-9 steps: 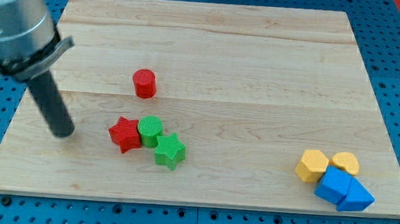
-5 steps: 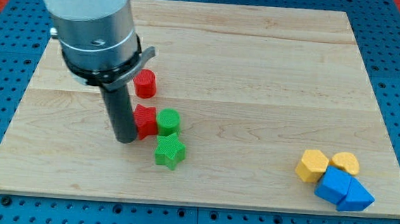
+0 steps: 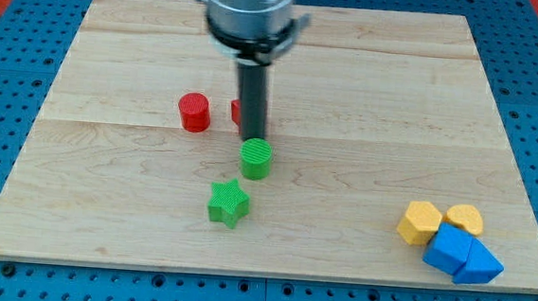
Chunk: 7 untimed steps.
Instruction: Place the red star to the right side of the red circle
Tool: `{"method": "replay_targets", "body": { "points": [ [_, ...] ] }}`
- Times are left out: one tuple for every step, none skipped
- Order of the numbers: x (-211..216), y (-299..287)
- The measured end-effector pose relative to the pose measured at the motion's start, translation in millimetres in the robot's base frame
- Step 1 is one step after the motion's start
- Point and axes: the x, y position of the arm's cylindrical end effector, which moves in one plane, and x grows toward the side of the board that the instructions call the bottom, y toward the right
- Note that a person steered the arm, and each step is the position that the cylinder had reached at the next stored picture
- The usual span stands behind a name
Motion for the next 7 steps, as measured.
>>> {"method": "replay_targets", "body": {
  "points": [
    [9,43],
    [36,9],
    [43,-24],
    [39,-17],
    [12,-19],
    [3,-48],
    [0,-67]
  ]
}}
